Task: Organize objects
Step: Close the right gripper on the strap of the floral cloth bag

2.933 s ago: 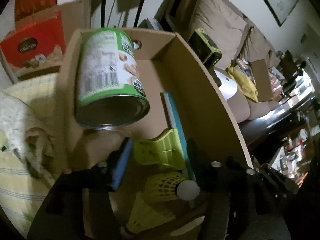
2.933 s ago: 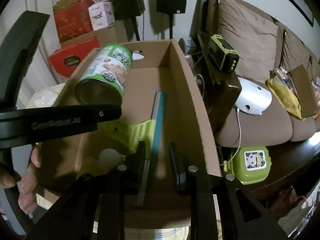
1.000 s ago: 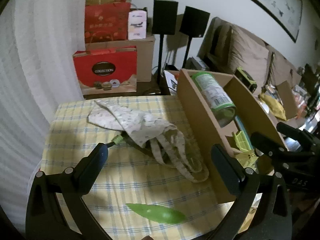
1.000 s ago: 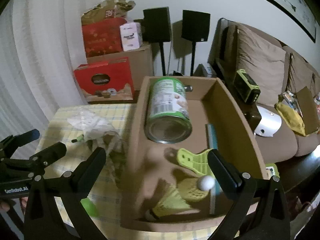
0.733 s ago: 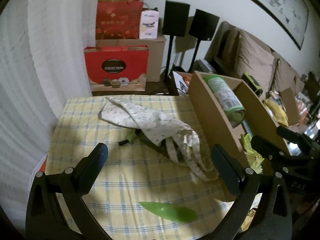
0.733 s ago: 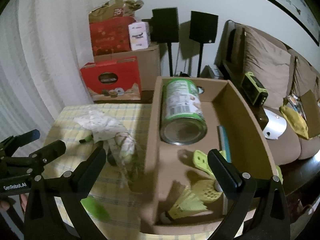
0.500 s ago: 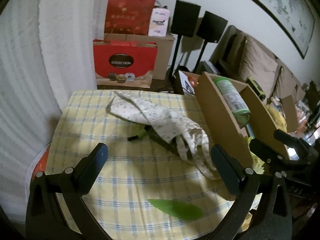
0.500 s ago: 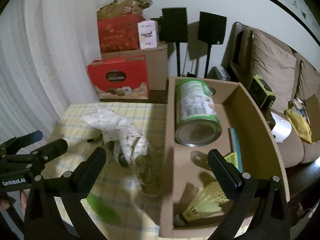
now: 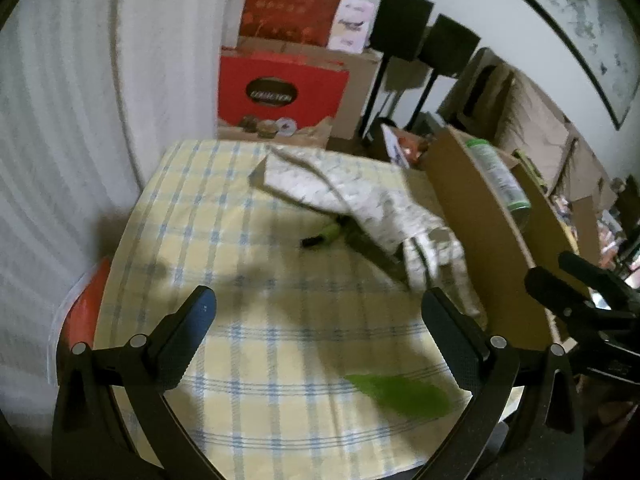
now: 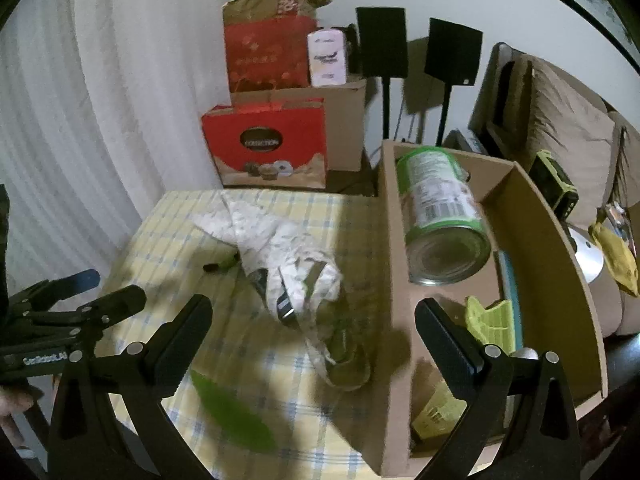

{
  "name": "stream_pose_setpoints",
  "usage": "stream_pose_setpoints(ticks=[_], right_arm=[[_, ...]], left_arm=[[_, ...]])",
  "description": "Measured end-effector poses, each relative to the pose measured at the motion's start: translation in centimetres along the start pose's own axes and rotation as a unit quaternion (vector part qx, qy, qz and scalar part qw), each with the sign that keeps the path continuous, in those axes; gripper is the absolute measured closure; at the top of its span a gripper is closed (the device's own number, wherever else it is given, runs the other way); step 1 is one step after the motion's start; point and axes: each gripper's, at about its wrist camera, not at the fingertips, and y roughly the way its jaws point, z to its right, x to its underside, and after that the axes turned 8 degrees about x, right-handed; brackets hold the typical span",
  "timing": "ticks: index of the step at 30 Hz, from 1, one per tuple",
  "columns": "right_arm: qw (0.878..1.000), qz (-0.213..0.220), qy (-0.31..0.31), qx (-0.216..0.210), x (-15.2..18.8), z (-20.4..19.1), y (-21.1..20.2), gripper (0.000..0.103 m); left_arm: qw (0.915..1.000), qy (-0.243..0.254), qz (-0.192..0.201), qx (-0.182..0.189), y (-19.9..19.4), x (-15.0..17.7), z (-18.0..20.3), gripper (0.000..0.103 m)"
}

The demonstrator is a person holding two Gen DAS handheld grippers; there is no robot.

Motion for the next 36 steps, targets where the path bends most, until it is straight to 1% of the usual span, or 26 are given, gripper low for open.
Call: stream_pose_setpoints(ticks=[2, 5, 7, 8, 11, 13, 14, 16, 21, 27, 30, 34, 36], right_arm=[[1.000, -0.003, -0.001, -0.005, 0.0, -0.3, 0.3, 0.001], [1.000, -0.012, 0.002, -0.027, -0.2, -0.4, 0.9, 0.003], [0.999, -0.015, 0.006, -0.034, -0.4, -0.5, 1.1, 0.011], [0.999, -0.016, 0.006, -0.035, -0.6, -0.6, 1.2, 0.013], [0.999, -0.020, 0.002, -0.038, -0.7, -0.9, 1.5, 0.023], [0.999, -0.030, -0.002, -0.040, -0.5, -1.1, 1.9, 0.033], [0.999, -0.037, -0.005, -0.040, -0.3, -1.3, 2.3, 0.035], [0.998, -0.049, -0.011, -0.038, 0.1, -1.7, 3.1, 0.044], [0.997, -0.069, -0.026, -0.026, 0.8, -2.4, 4.7, 0.051], [0.995, -0.086, -0.052, 0.012, 1.2, -3.1, 6.7, 0.055], [0.993, -0.092, -0.069, 0.029, 1.5, -3.7, 7.7, 0.056], [0.990, -0.096, -0.086, 0.050, 2.0, -4.3, 8.6, 0.061], [0.990, -0.095, -0.089, 0.046, 2.1, -4.3, 8.6, 0.061]], left_arm=[[0.9999, -0.010, -0.003, 0.000, 0.3, 0.1, -0.9, 0.003], [0.9998, -0.020, -0.006, 0.002, 0.3, 0.0, -2.0, 0.009], [0.9997, -0.024, -0.003, 0.000, 0.1, -0.1, -2.5, 0.009], [0.9997, -0.025, -0.002, 0.002, 0.0, 0.0, -2.7, 0.009], [0.9996, -0.025, -0.004, 0.012, 0.1, 0.2, -2.9, 0.009], [0.9995, -0.024, -0.010, 0.017, 0.5, 0.6, -2.9, 0.009], [0.9995, -0.023, -0.013, 0.018, 0.6, 0.7, -2.8, 0.009], [0.9993, -0.023, -0.019, 0.021, 1.0, 1.0, -2.7, 0.009], [0.9991, -0.022, -0.027, 0.024, 1.7, 1.6, -2.4, 0.009], [0.9989, -0.026, -0.030, 0.025, 2.1, 1.7, -2.6, 0.009], [0.9987, -0.029, -0.032, 0.026, 2.2, 1.9, -2.8, 0.009], [0.9985, -0.031, -0.035, 0.028, 2.3, 2.2, -3.1, 0.009], [0.9984, -0.032, -0.036, 0.029, 2.3, 2.2, -3.2, 0.009]])
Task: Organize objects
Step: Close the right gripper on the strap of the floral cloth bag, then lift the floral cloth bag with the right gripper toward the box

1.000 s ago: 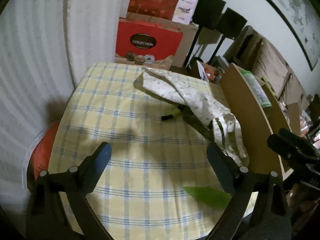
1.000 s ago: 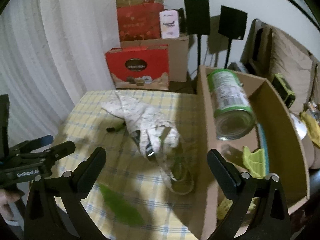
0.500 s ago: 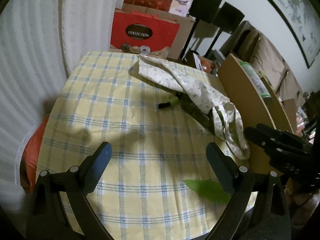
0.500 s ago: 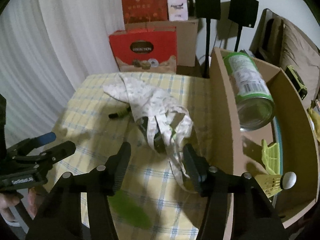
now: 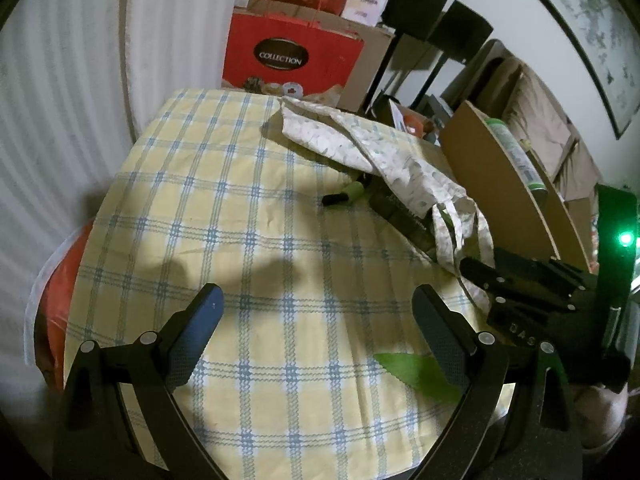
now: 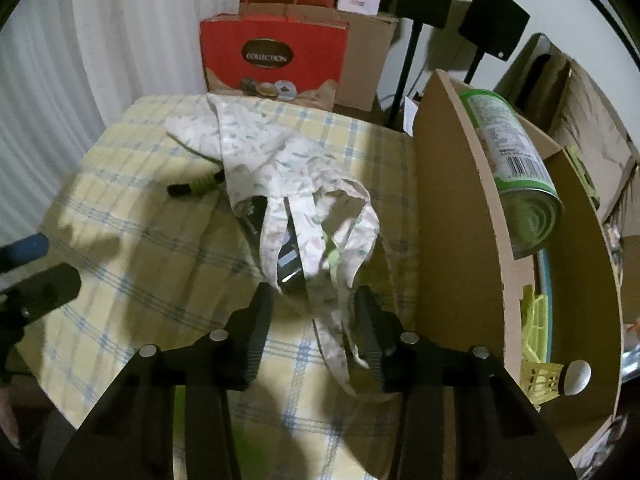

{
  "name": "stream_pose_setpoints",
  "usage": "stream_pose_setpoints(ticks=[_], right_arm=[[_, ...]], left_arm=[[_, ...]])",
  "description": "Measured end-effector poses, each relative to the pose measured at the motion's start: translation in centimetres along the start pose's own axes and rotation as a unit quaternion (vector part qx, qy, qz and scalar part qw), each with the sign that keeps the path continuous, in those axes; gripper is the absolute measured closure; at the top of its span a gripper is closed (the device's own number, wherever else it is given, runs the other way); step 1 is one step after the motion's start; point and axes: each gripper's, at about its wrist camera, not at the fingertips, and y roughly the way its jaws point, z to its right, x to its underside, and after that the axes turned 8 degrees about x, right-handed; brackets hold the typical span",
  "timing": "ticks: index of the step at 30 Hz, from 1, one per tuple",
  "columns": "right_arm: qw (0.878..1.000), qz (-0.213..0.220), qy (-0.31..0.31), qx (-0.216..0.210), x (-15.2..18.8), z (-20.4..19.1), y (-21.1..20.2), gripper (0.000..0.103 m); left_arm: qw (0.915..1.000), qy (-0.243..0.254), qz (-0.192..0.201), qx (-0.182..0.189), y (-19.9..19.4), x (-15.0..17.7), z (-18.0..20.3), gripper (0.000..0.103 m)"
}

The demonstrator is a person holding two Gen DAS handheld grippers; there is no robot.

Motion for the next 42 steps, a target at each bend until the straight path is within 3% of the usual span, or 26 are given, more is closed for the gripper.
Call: stream_pose_setpoints(ticks=[4, 8, 15, 17, 21, 26, 28, 31, 33, 37, 42], right_arm=[[1.000, 0.008, 0.019, -0.022, -0.3, 1.1, -0.9, 0.062], [1.000, 0.010, 0.017, -0.010, -0.7, 1.6, -1.3, 0.065], [0.999, -0.040, 0.003, 0.015, -0.3, 0.6, 1.1, 0.066], [0.999, -0.051, 0.010, 0.003, -0.1, 0.6, 1.7, 0.067], [0.997, -0.069, 0.029, -0.035, 0.3, 1.0, 2.8, 0.084], [0.990, -0.068, 0.047, -0.114, 0.2, 1.5, 2.9, 0.093], [0.981, -0.066, 0.064, -0.172, 0.1, 1.6, 2.7, 0.094], [0.954, -0.063, 0.099, -0.276, -0.1, 1.9, 2.1, 0.094], [0.943, -0.054, 0.107, -0.309, -0.3, 1.9, 1.5, 0.094], [0.911, -0.020, 0.132, -0.390, -1.0, 2.2, -0.5, 0.094], [0.860, 0.027, 0.173, -0.480, -1.7, 3.5, -2.8, 0.094]], left_arm=[[1.0000, -0.003, 0.001, 0.002, -0.1, 0.0, 0.0, 0.009], [1.0000, -0.002, 0.000, 0.009, 0.1, 0.1, 0.3, 0.009], [0.9999, 0.005, -0.001, 0.013, 0.0, 0.3, 0.9, 0.009], [0.9999, 0.004, 0.000, 0.014, -0.1, 0.3, 0.8, 0.009], [0.9999, -0.001, 0.000, 0.016, -0.2, 0.3, 0.5, 0.009], [0.9998, -0.007, -0.001, 0.019, -0.2, 0.6, 0.2, 0.009], [0.9998, -0.008, -0.003, 0.020, -0.2, 0.7, 0.1, 0.009], [0.9997, -0.008, -0.003, 0.021, -0.4, 0.7, 0.1, 0.009], [0.9997, -0.009, -0.003, 0.021, -0.5, 0.7, 0.0, 0.009], [0.9995, -0.014, 0.001, 0.028, -1.1, 0.7, -0.1, 0.009], [0.9992, -0.017, 0.004, 0.037, -1.8, 0.7, 0.0, 0.009]])
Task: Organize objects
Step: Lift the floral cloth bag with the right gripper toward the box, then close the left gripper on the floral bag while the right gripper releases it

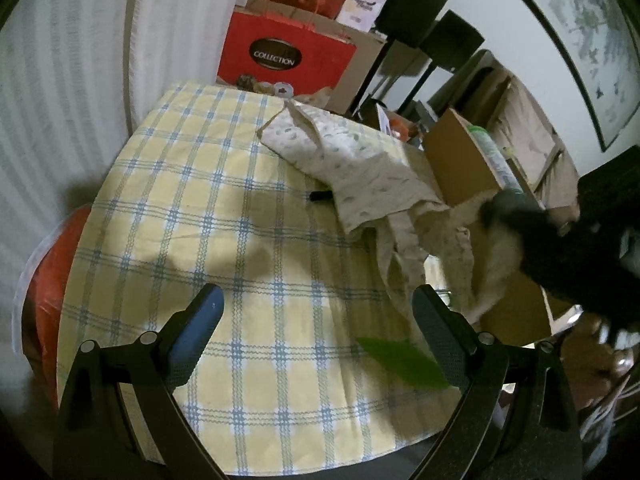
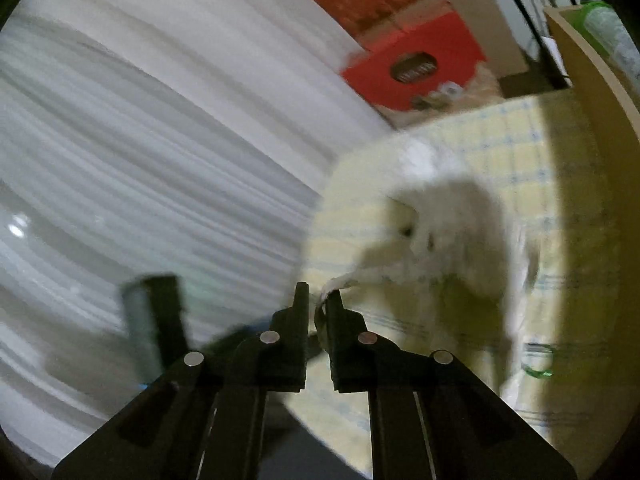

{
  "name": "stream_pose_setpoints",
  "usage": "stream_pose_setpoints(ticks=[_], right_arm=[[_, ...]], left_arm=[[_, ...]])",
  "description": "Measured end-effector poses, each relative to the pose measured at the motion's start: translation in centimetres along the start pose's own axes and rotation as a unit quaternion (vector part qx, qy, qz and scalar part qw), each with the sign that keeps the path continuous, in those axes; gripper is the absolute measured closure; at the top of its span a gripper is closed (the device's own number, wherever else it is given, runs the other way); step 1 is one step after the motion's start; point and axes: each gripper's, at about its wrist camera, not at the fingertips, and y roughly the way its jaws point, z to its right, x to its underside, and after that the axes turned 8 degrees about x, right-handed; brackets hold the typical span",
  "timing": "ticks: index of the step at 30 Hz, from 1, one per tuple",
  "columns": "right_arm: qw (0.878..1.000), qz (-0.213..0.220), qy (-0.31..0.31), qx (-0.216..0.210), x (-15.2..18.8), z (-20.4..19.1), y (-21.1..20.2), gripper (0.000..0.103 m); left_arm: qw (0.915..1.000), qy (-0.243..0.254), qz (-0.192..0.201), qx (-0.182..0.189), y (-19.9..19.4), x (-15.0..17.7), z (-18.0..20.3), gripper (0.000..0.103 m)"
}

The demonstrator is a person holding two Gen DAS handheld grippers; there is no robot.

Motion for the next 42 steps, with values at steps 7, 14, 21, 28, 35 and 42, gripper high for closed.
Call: stream_pose_setpoints(ticks=[7, 14, 21, 28, 35, 42], right_arm=[[0.999, 0.020, -0.027, 0.020, -0.7, -2.3, -1.9, 0.093], [0.997, 0.006, -0.036, 0.065, 0.6, -2.0, -1.3, 0.093], [0.979, -0.014, -0.070, 0.193, 1.9, -1.9, -1.0, 0.067], [0.954, -0.013, -0.081, 0.288, 3.1, 0.1, -1.6, 0.055], [0.950, -0.025, -0.086, 0.298, 4.0, 1.3, -1.2, 0.054], [0.951, -0.049, -0.106, 0.286, 5.9, 0.9, 0.6, 0.054]], left_arm=[[0.9999, 0.004, -0.006, 0.010, -0.5, 0.2, 0.5, 0.009], [0.9990, 0.033, -0.025, 0.018, 0.3, 0.8, 2.4, 0.009], [0.9991, -0.002, -0.040, 0.017, 1.6, 0.3, 1.5, 0.009], [0.9988, -0.033, -0.036, -0.001, 2.5, -1.3, 0.3, 0.009], [0.9982, -0.010, -0.055, -0.020, 5.8, -3.9, 2.8, 0.008], [0.9939, 0.000, -0.102, -0.043, 9.8, -4.4, 5.3, 0.008]])
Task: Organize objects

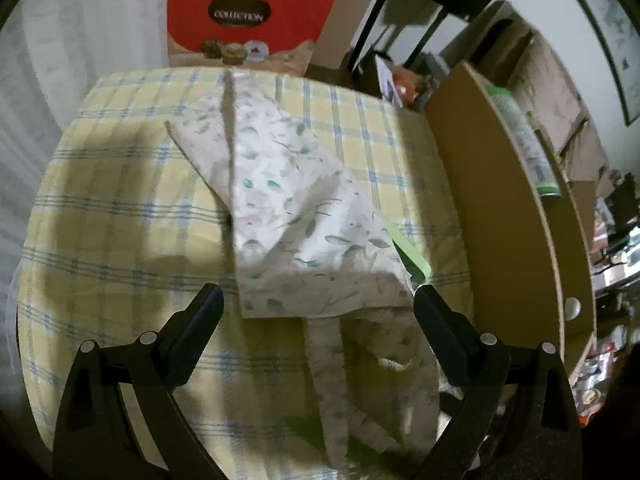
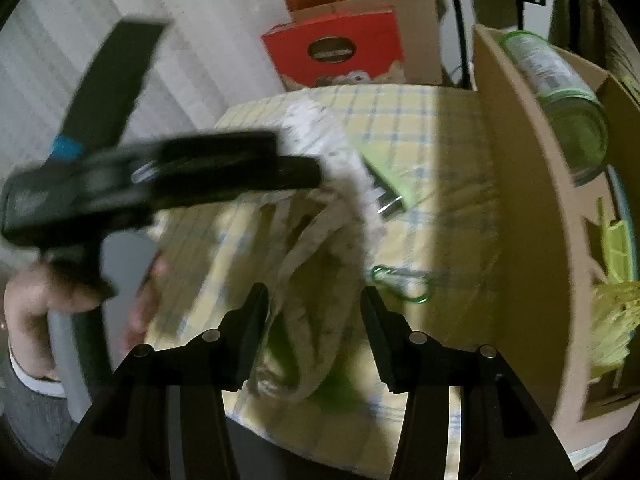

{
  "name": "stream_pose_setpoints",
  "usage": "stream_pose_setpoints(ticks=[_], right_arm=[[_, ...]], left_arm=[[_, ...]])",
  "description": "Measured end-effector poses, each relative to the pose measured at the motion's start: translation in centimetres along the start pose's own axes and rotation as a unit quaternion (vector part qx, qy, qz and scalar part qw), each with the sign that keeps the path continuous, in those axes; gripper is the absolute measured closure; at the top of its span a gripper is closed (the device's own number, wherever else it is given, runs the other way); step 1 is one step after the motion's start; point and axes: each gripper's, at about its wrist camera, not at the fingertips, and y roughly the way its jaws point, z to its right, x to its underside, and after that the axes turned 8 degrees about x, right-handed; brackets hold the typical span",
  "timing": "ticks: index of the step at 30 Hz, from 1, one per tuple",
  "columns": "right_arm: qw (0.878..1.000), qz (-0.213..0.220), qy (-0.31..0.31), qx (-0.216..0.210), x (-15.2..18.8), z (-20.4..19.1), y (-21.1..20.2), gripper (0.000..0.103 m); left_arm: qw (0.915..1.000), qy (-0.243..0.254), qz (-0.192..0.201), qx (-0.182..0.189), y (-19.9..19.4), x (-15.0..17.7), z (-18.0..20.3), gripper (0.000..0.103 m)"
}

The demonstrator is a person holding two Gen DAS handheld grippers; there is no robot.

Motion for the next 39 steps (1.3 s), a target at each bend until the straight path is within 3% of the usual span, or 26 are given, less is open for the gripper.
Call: stream_pose_setpoints(ticks=[9, 11, 13, 15, 16, 19, 29, 39], right_arm=[[0.999, -0.004, -0.022, -0.041, 1.4, -1.8, 0.1, 0.056], [0.999, -0.006, -0.022, -0.049, 1.6, -1.8, 0.1, 0.057], [0.998, -0.007, -0.018, -0.060, 1.7, -1.6, 0.1, 0.057], [0.998, -0.007, -0.017, -0.063, 1.8, -1.4, -0.1, 0.057], [0.998, -0.005, -0.020, -0.059, 1.9, -1.4, -0.3, 0.057], [0.999, 0.001, -0.023, -0.049, 2.0, -0.9, -1.1, 0.056], [1.000, 0.026, 0.001, 0.002, 1.3, 2.7, -3.5, 0.053], [0.999, -0.003, -0.034, 0.041, 1.0, -1.1, -0.1, 0.053]], left_arm=[[0.9994, 0.025, -0.012, -0.022, 1.0, 0.4, 1.5, 0.010], [0.9990, 0.032, -0.019, -0.026, 1.3, 0.5, 1.6, 0.020], [0.9982, 0.041, -0.032, -0.028, 1.8, 0.5, 1.8, 0.050], [0.9977, 0.047, -0.042, -0.025, 2.2, 0.6, 2.0, 0.063], [0.9978, 0.047, -0.040, -0.025, 2.2, 0.7, 2.0, 0.076], [0.9981, 0.048, -0.030, -0.024, 1.6, 0.9, 1.8, 0.093], [0.9988, 0.022, 0.042, 0.016, -4.7, 2.1, -1.4, 0.097], [0.9962, 0.006, 0.083, 0.027, -9.5, 3.7, -5.1, 0.097]])
